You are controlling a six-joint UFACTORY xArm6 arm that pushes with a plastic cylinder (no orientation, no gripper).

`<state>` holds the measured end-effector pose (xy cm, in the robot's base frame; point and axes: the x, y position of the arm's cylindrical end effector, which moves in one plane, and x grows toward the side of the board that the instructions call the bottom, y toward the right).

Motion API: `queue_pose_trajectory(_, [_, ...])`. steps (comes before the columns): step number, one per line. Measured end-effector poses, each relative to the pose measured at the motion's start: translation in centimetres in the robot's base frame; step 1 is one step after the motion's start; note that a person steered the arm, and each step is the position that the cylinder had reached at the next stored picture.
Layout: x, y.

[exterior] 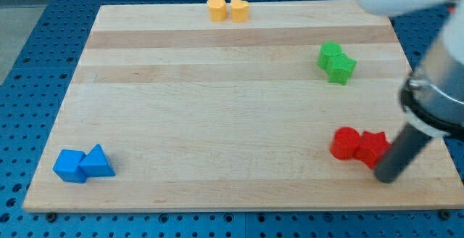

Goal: Place the red star to the bottom left of the green circle

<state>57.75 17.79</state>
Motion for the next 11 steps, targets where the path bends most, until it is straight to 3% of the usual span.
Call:
queue_pose_trajectory(1, [-3.1, -4.8])
queue_pose_trajectory(2, [-3.6, -4.8])
queue_pose_trajectory(3, [-10.1, -10.5])
queue_pose_trajectory(4, [-11.5, -8.9])
queue_pose_trajectory(5, [-9.0, -7.7])
queue_pose_trajectory(6, [-14.1, -6.3])
queue_pose_trajectory(8, [-22.9, -10.2])
queue_pose_trajectory(9, [-22.9, -10.2])
queue_pose_trajectory(11, [-25.3, -3.5])
